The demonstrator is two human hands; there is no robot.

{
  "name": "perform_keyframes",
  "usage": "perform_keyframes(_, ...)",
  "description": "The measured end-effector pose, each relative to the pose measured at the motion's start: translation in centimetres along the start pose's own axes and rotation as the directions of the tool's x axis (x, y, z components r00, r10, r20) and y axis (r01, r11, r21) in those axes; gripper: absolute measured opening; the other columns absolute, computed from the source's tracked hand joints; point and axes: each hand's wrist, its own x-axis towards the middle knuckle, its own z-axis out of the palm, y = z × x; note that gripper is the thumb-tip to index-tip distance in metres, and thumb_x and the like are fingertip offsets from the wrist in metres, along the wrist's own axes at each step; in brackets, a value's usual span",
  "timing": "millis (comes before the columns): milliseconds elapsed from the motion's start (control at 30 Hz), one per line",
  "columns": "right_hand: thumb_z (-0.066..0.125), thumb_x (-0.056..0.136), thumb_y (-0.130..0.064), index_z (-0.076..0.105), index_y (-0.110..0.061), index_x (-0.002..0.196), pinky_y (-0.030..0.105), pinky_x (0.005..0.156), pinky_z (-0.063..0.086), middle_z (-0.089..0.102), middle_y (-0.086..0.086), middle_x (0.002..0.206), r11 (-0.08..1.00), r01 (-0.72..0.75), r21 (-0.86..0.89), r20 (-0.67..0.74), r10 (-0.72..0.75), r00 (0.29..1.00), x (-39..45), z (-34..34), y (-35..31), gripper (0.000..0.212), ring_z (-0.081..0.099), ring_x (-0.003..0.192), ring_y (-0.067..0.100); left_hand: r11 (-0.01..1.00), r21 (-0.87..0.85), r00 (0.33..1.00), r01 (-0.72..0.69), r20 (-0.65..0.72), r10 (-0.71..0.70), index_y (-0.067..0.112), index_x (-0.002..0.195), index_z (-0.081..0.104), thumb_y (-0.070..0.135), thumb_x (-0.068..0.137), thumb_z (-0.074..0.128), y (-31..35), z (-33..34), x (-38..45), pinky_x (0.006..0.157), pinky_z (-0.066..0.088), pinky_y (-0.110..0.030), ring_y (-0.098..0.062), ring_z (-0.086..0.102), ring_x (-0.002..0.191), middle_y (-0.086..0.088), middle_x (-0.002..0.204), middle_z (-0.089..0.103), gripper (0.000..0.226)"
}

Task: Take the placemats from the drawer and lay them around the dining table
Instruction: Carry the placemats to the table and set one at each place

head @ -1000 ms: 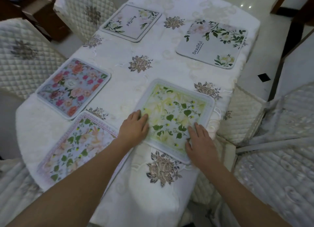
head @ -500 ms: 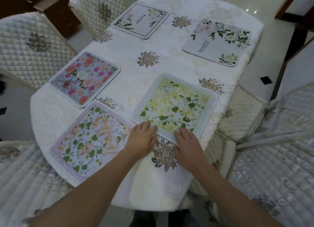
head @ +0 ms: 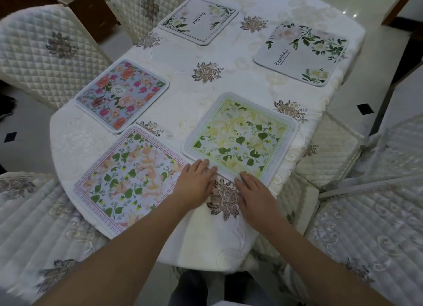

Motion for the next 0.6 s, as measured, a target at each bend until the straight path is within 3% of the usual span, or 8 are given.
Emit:
perform_keyframes(100,0.059,0.086,-0.02,0.055,-0.012,0.136,0.039,0.11,0.032,0.052,0.009,0.142,1.0,-0.025,-0.014,-0.012,0.025,1.0,-1.8,-0.1,1.1,0.051,0.05,0.13,0.028,0.999,0.031,1.0,0.013,0.014,-0.014,0.024,0.154,0.024,0.039,0.104,0.028,-1.2,-0.6,0.4,0.121,0.014,-0.049,-0.029,0.016,0.149,-0.01,0.162,0.019,0.052)
perform_keyframes(233,0.038,0.089,-0.028,0.056,-0.012,0.136,0.039,0.111,0.031,0.053,0.007,0.142,0.998,-0.034,-0.045,0.002,0.034,0.999,-3.6,-0.2,2.1,0.053,0.051,0.129,0.025,0.996,0.039,0.997,0.075,0.016,-0.075,0.022,0.152,0.026,0.04,0.103,0.027,-2.7,-1.6,1.1,0.12,0.019,-0.05,-0.028,0.024,0.146,-0.011,0.158,0.025,0.052)
perform_keyframes(333,0.041,0.088,-0.027,0.058,-0.011,0.134,0.04,0.11,0.032,0.055,0.007,0.14,0.998,-0.032,-0.045,-0.003,0.032,0.999,-4.0,-0.4,2.3,0.052,0.053,0.127,0.024,0.992,0.013,0.992,0.124,-0.007,-0.124,0.02,0.147,0.033,0.039,0.103,0.028,-3.3,-2.3,1.5,0.117,0.022,-0.047,-0.025,0.033,0.14,-0.01,0.151,0.034,0.048)
perform_keyframes(433,0.055,0.087,-0.021,0.058,-0.011,0.131,0.042,0.107,0.043,0.057,0.007,0.135,0.999,-0.034,-0.011,-0.04,0.034,0.999,-3.5,-0.6,2.1,0.045,0.053,0.124,0.025,0.987,-0.023,0.988,0.156,-0.005,-0.157,0.019,0.141,0.04,0.039,0.103,0.03,-2.9,-2.7,1.8,0.113,0.026,-0.044,-0.025,0.038,0.134,-0.01,0.145,0.038,0.044)
perform_keyframes(600,0.056,0.086,-0.024,0.061,-0.017,0.111,0.036,0.088,0.049,0.059,0.001,0.113,0.997,-0.071,-0.009,-0.036,0.07,0.997,-1.8,-1.5,1.7,0.026,0.054,0.103,0.022,0.979,-0.059,0.981,0.194,0.032,-0.193,0.02,0.14,0.042,0.044,0.103,0.028,-2.6,-3.2,1.8,0.113,0.024,-0.045,-0.027,0.038,0.134,-0.01,0.145,0.039,0.046)
